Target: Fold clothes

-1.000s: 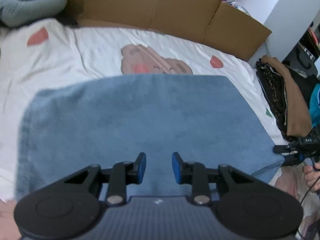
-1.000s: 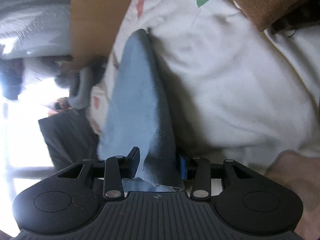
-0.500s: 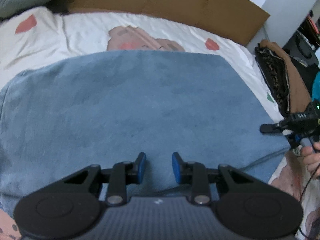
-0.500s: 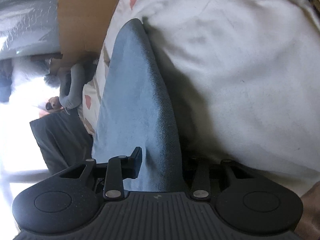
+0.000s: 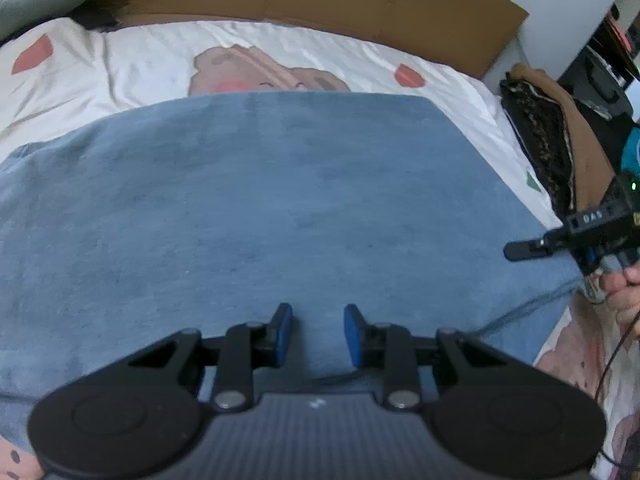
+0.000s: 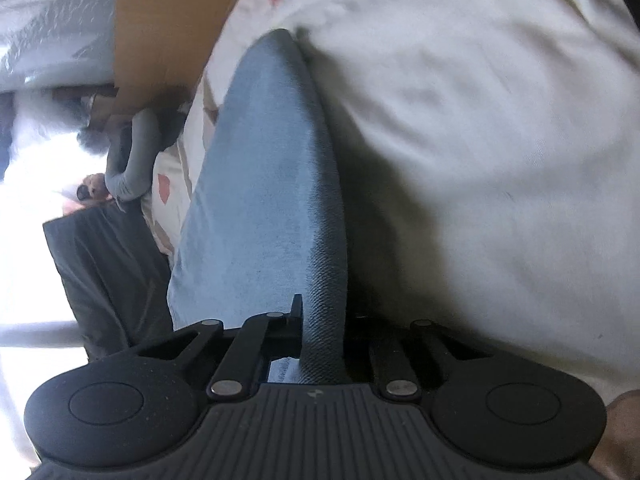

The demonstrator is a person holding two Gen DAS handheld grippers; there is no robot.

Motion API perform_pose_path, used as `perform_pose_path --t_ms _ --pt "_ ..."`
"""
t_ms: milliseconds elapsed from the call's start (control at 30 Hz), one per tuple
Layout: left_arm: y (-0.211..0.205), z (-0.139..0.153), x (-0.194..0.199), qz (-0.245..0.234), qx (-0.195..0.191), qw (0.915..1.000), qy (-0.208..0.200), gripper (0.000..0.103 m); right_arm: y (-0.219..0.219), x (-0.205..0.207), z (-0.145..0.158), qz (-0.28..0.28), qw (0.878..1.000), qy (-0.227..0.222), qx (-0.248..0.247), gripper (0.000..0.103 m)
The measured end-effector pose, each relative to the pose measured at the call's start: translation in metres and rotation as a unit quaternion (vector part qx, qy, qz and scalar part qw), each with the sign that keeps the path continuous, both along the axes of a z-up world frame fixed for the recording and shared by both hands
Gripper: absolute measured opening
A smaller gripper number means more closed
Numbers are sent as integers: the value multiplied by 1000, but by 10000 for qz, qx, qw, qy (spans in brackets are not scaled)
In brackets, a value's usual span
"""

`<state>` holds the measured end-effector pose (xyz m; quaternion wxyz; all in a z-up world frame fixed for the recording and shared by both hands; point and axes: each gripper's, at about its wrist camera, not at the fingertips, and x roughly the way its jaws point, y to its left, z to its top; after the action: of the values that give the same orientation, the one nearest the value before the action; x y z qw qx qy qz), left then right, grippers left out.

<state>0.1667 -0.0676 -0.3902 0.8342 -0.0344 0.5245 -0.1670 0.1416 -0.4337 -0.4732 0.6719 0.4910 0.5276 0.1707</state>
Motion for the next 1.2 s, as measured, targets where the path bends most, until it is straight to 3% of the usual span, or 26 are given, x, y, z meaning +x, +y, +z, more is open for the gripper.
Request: perform_pose_path --t_ms 200,433,567,667,1033,1200 --pt "-6 8 1 -40 -187 9998 -8 30 -7 -2 28 19 9990 -447 46 6" --pt "-9 21 0 -67 -437 9990 -67 29 -20 -16 41 -166 9993 -348 28 6" --pt "-13 17 -2 -115 -382 9992 -3 17 -28 -28 50 -219 9994 -285 -16 6" --pt "-14 7 -5 10 -351 9992 204 10 -32 -33 48 -215 9996 -168 -67 7" --pt "-20 -12 -18 -72 -16 9993 368 6 -17 -30 48 113 9980 -68 -612 10" --pt "-20 -9 -27 -233 -47 9978 620 6 -29 -39 26 -264 9983 229 -463 16"
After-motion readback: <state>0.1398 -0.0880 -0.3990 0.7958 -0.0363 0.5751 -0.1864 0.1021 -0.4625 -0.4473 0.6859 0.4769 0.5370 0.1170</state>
